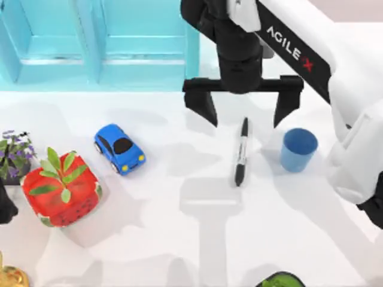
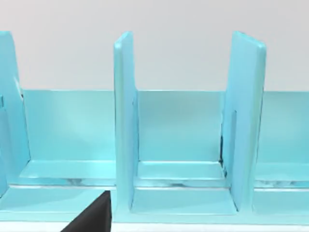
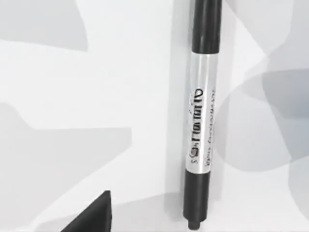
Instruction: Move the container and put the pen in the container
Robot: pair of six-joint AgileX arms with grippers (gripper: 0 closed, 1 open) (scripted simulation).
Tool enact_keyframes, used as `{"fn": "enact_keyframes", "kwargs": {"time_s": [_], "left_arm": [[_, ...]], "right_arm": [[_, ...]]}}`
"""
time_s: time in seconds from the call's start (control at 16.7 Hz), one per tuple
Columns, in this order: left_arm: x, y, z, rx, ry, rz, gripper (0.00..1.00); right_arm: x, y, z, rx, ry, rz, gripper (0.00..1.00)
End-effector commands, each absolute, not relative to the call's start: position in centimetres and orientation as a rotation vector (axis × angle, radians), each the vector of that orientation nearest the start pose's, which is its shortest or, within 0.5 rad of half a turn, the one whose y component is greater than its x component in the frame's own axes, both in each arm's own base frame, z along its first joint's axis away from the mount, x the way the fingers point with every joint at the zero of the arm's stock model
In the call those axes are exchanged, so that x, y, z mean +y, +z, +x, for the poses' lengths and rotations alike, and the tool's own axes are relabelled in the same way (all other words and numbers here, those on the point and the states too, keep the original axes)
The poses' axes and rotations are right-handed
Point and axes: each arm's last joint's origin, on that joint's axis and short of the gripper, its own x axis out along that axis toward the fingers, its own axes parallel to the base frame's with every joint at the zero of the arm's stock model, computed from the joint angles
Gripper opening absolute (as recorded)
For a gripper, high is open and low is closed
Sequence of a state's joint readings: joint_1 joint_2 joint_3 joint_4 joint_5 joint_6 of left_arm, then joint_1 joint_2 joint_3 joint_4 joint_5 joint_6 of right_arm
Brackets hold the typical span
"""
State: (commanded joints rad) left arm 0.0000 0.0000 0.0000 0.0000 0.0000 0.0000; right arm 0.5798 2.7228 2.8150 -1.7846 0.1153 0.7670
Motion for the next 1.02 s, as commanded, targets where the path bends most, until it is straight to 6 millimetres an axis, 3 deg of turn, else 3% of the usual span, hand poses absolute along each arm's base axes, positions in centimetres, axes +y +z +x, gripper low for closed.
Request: {"fn": "enact_keyframes", "kwargs": {"time_s": [0.12,0.6,1.02], "left_arm": [[-0.1,16.0,10.6,0.000,0.000,0.000,1.00],[-0.1,16.0,10.6,0.000,0.000,0.000,1.00],[-0.1,16.0,10.6,0.000,0.000,0.000,1.00]], "right_arm": [[28.4,18.3,40.7,1.586,-0.276,-0.001,1.00],[28.5,17.2,41.1,1.584,-0.276,0.000,1.00],[27.6,11.4,41.0,1.591,-0.281,-0.005,1.00]]}}
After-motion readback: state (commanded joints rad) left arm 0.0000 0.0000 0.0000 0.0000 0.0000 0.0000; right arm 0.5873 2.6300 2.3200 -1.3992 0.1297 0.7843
